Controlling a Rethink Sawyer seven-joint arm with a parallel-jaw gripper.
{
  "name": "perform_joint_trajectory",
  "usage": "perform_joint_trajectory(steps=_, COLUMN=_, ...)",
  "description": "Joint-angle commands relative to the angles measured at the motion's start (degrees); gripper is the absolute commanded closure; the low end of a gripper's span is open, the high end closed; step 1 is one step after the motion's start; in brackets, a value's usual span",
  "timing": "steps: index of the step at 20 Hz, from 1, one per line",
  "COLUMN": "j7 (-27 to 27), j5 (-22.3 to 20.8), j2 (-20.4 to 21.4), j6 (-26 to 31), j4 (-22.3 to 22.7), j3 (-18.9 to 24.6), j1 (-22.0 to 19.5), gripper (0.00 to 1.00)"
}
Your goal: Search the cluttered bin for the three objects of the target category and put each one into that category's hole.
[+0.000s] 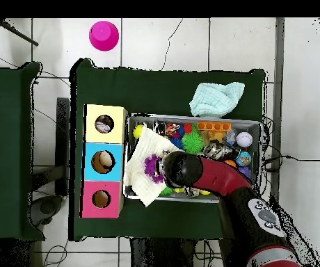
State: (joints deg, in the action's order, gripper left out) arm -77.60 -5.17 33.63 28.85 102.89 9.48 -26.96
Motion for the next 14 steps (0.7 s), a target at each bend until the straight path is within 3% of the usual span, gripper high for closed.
perform_joint_trajectory(steps=1, j7=-4.83, j5=-3.98, j2=0.21, j6=-4.47, j4=-6.25, j3=-0.58, j1=-0.30, gripper=0.00)
perform_joint_trajectory(steps=9, j7=-5.37, j5=-4.80, j2=-0.22, j6=-5.80, j4=-6.37, j3=0.08, j1=-0.48, gripper=0.00)
perform_joint_trajectory(steps=14, j7=-6.58, j5=-3.78, j2=-0.95, j6=-9.89, j4=-5.04, j3=1.65, j1=-1.94, gripper=0.00)
